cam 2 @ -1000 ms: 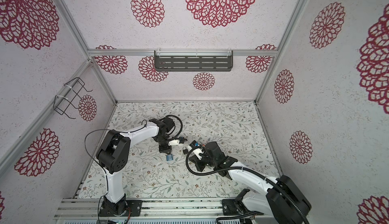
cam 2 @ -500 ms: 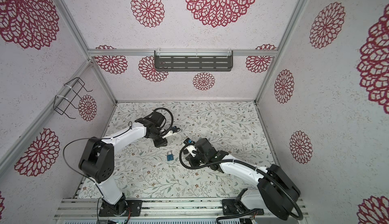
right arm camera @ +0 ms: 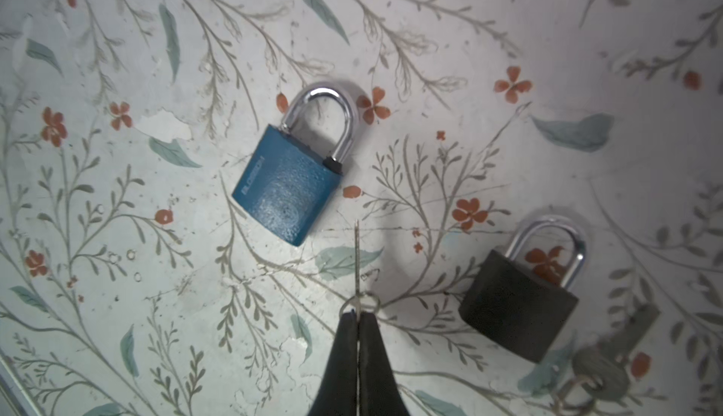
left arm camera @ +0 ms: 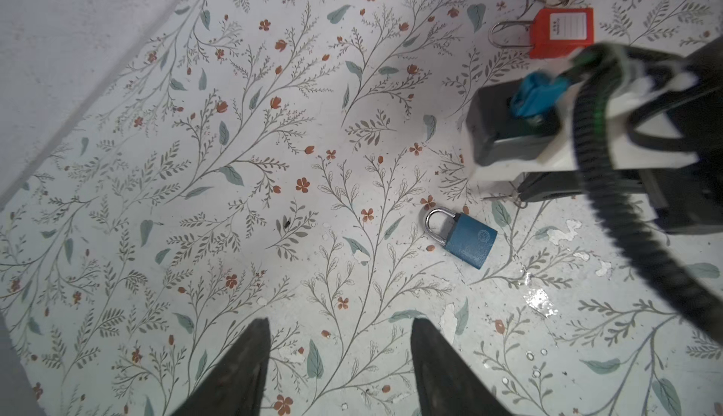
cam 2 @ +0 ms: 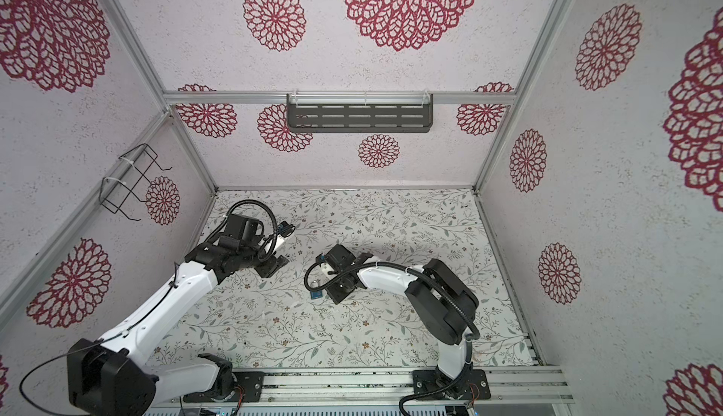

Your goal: Lock with the key

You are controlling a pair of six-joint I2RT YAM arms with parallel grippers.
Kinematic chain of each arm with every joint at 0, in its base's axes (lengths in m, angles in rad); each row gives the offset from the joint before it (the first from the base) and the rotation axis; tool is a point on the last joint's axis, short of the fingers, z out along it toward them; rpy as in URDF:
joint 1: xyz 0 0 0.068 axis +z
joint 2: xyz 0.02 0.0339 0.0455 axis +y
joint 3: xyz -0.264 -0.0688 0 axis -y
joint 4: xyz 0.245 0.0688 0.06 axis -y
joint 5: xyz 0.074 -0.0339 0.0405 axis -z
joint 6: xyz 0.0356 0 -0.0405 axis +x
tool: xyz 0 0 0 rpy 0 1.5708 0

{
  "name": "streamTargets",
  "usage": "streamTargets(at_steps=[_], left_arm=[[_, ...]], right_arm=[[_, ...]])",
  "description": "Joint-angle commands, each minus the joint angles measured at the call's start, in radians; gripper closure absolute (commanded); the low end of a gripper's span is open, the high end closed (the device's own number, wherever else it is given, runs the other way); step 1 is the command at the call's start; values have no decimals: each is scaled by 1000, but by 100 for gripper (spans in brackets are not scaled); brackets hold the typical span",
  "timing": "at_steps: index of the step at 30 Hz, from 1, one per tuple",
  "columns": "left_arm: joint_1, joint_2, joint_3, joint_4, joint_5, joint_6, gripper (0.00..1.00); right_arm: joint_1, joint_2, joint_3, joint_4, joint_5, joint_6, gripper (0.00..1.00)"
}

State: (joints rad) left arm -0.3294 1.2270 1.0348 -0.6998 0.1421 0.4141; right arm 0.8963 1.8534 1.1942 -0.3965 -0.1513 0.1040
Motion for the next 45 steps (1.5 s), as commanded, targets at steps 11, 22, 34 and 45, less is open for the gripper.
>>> streamTargets(at_steps=[11,22,34,45], left_arm=[[8,-40,-63,15,15,-58,35],[35,-87,-104,80,34,-107,34],[81,-147,-164,254,-18,-244,29],[277,-395,-488,655,-323,-564,3]], right_arm=[[20,66,136,-126,49,8,100],[30,103,215,-180,61,13,90],[39,-5,218,-184,173,4,71],[-125,-417,-181,234,486,-122,33]])
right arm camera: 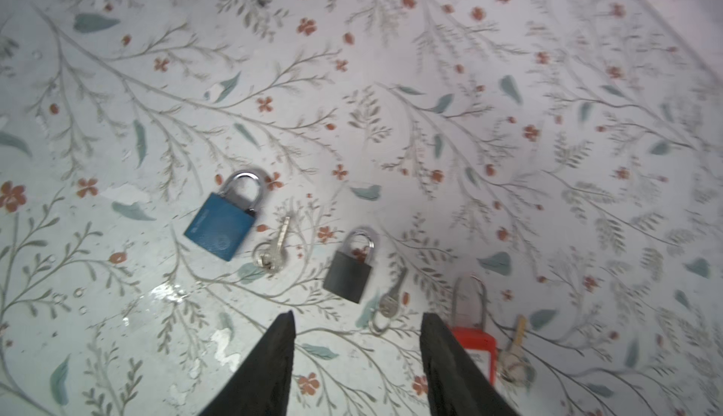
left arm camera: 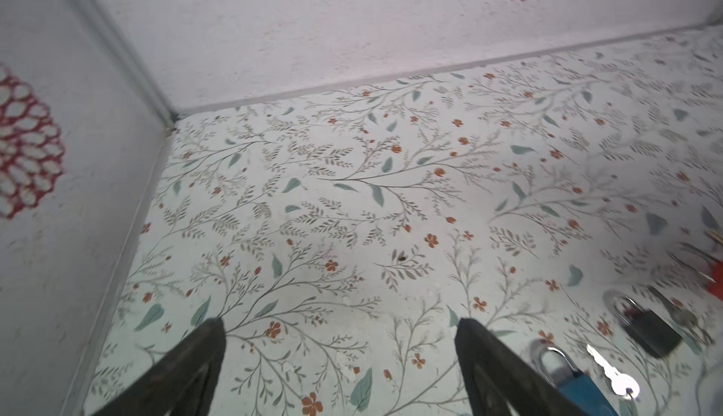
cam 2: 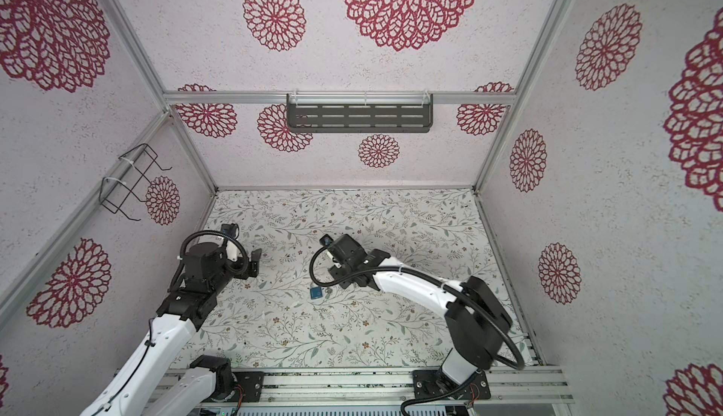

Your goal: Lock with the key

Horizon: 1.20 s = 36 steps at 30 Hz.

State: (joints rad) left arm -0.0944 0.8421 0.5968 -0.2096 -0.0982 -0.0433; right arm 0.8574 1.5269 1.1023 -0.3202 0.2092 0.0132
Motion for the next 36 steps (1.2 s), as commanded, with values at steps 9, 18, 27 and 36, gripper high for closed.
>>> streamTargets(at_steps=[9,18,27,36], left_arm=[[179,222,-165,626,-95,-43,2],[249,561,-248,1093,98,-60,3],[307,707,-225,1180,208,-95,3],[308,718,-203,1159,223,-94,3]], right_arm=[[-452,-366,-627,873,229,-125,1],[-703,-120,-857,1449,94,-113,1],[-828,0,-859,1523,-86,-26,1],[-818,11,-858,1545,-39,-18,1]])
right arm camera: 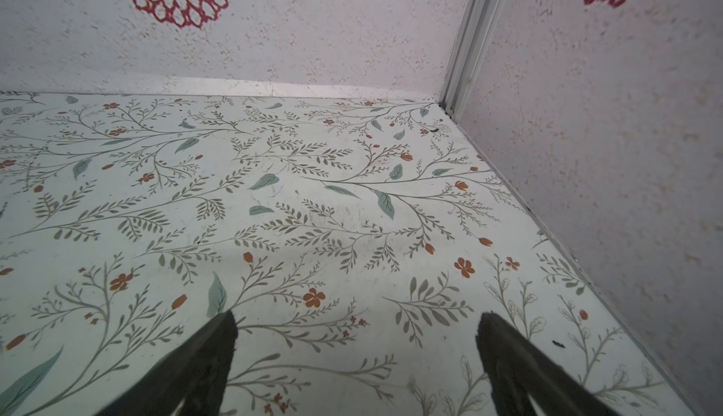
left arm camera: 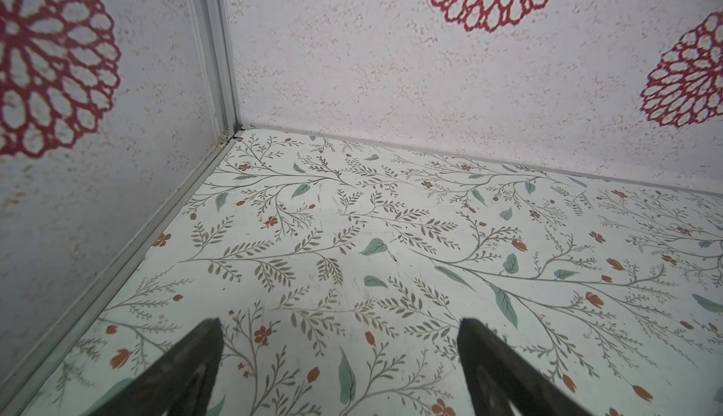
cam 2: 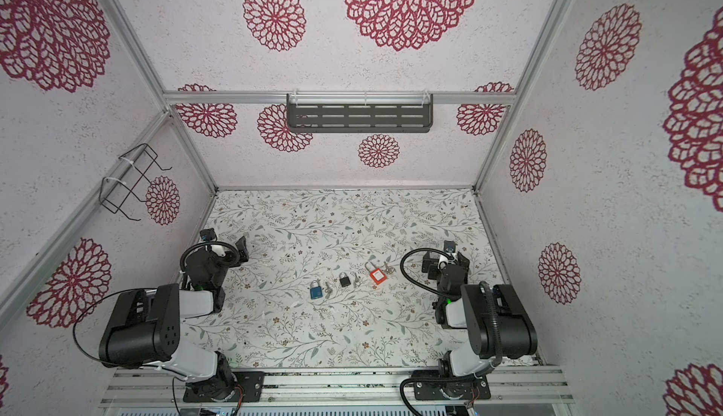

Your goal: Lock with the key

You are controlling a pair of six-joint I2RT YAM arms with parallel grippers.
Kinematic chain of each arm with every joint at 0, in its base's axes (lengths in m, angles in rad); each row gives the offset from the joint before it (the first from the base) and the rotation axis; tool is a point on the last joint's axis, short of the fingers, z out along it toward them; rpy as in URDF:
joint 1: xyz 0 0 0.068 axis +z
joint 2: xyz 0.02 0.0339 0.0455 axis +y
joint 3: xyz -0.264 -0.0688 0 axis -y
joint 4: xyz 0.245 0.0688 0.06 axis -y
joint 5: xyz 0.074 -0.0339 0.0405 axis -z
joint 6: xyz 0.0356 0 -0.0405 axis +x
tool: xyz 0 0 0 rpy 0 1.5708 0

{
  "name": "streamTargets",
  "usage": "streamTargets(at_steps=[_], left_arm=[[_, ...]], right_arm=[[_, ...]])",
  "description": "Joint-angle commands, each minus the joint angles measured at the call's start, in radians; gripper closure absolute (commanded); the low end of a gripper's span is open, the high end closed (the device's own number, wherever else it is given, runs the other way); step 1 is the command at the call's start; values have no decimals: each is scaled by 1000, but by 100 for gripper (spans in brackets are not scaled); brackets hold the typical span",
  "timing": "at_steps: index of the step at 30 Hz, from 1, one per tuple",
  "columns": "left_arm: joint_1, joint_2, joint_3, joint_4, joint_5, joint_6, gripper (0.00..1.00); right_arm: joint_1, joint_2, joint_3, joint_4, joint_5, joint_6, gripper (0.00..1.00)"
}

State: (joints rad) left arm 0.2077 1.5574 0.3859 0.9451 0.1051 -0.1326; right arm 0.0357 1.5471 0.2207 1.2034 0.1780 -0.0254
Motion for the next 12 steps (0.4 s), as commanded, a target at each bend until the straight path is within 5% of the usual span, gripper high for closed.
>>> streamTargets(at_steps=[1,12], left_arm=[[7,4,8,4,19,-3,3],[-26,1,28,-36,-50,14,3]], right_arm=[[4,-14,25,10,-6,20,1],[7,-12,20,24,-3,17,1]])
